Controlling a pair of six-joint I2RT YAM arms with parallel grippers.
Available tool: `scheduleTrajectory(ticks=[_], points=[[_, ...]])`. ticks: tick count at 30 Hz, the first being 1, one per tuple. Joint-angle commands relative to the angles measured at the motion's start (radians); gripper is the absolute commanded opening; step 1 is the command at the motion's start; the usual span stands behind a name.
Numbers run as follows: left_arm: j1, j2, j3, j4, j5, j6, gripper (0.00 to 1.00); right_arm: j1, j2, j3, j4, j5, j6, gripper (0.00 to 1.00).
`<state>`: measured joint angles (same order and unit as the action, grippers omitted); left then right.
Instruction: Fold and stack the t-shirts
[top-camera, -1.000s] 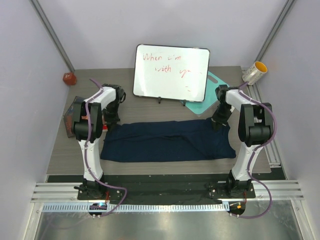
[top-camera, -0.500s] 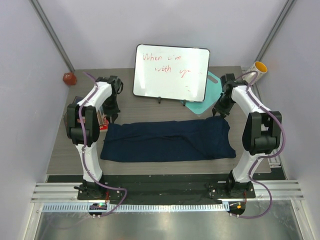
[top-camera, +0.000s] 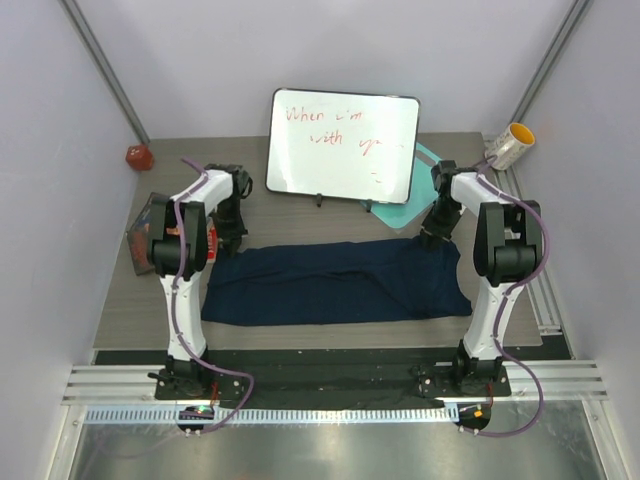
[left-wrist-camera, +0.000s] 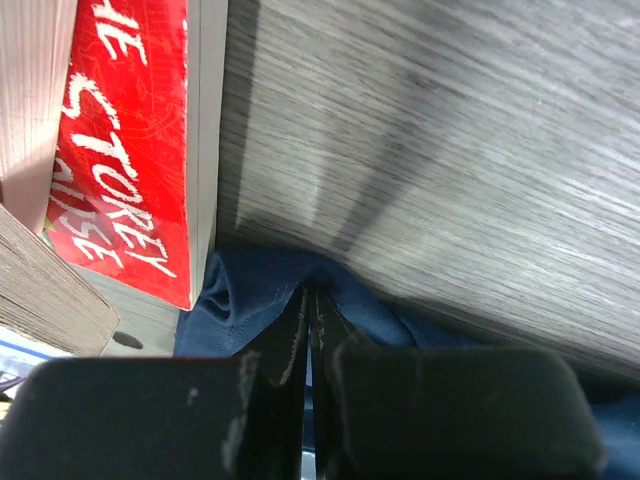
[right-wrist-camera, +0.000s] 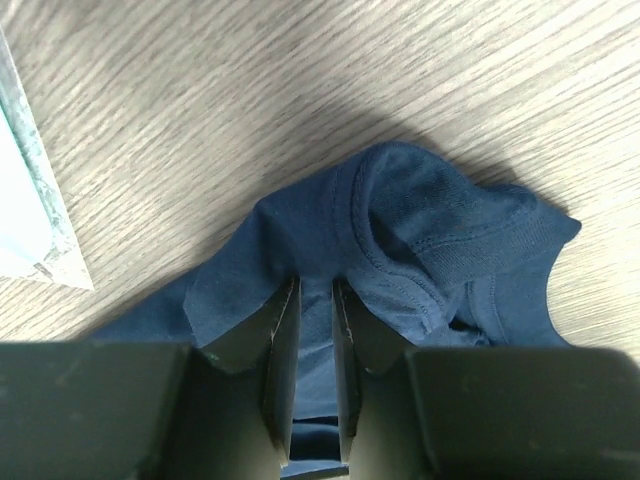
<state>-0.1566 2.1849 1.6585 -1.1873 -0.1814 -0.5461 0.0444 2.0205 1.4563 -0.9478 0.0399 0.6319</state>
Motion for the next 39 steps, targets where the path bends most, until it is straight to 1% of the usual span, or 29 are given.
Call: scheduleTrajectory(ticks=[1, 2, 3, 4, 9, 10, 15, 23, 26, 27, 28, 29, 30, 32, 33, 34, 38, 39], points=[[0.005, 0.039, 0.001, -0.003, 0.022, -0.017, 0.0, 0.002, 0.052, 0.027, -0.031, 0.04, 0.017, 0.22], [0.005, 0.055, 0.006, -0.017, 0.019, -0.018, 0.0, 0.0, 0.061, 0.032, -0.038, 0.055, 0.02, 0.18], [0.003, 0.061, 0.013, -0.024, 0.013, -0.024, 0.0, 0.0, 0.069, 0.044, -0.058, 0.066, 0.031, 0.06], [0.005, 0.065, 0.017, -0.035, 0.002, -0.037, 0.0, -0.001, 0.084, 0.05, -0.068, 0.08, 0.04, 0.01], [0.048, 0.07, 0.024, -0.038, 0.017, -0.06, 0.0, -0.032, 0.096, 0.058, -0.074, 0.075, 0.084, 0.01], [0.054, 0.075, 0.033, -0.041, 0.014, -0.06, 0.0, -0.06, 0.095, 0.064, -0.074, 0.081, 0.084, 0.01], [0.086, 0.116, 0.119, -0.09, -0.042, -0.058, 0.0, -0.092, 0.132, 0.118, -0.091, 0.103, 0.077, 0.01], [0.114, 0.127, 0.127, -0.097, -0.067, -0.06, 0.0, -0.115, 0.176, 0.186, -0.092, 0.066, 0.065, 0.01], [0.115, 0.122, 0.13, -0.086, -0.053, -0.055, 0.0, -0.115, 0.195, 0.222, -0.088, 0.019, 0.048, 0.01], [0.115, 0.121, 0.141, -0.083, -0.049, -0.052, 0.0, -0.115, 0.196, 0.228, -0.08, 0.008, 0.039, 0.03], [0.115, 0.121, 0.145, -0.078, -0.04, -0.043, 0.0, -0.113, 0.195, 0.234, -0.075, -0.012, 0.034, 0.08], [0.115, 0.122, 0.155, -0.077, -0.035, -0.041, 0.0, -0.115, 0.196, 0.255, -0.075, -0.017, 0.031, 0.2], [0.117, 0.124, 0.181, -0.08, -0.033, -0.04, 0.0, -0.115, 0.193, 0.266, -0.074, -0.021, 0.029, 0.22], [0.118, 0.128, 0.213, -0.093, -0.035, -0.031, 0.03, -0.113, 0.178, 0.301, -0.081, -0.018, 0.023, 0.25], [0.12, 0.133, 0.248, -0.101, -0.039, -0.031, 0.06, -0.115, 0.175, 0.314, -0.088, -0.014, 0.025, 0.26], [0.123, 0.136, 0.265, -0.109, -0.041, -0.029, 0.11, -0.115, 0.172, 0.326, -0.092, -0.011, 0.017, 0.26], [0.137, 0.128, 0.351, -0.139, -0.02, -0.026, 0.19, -0.115, 0.147, 0.401, -0.135, -0.014, 0.005, 0.29], [0.138, 0.119, 0.383, -0.141, -0.006, -0.02, 0.23, -0.115, 0.124, 0.407, -0.137, -0.018, 0.002, 0.29]])
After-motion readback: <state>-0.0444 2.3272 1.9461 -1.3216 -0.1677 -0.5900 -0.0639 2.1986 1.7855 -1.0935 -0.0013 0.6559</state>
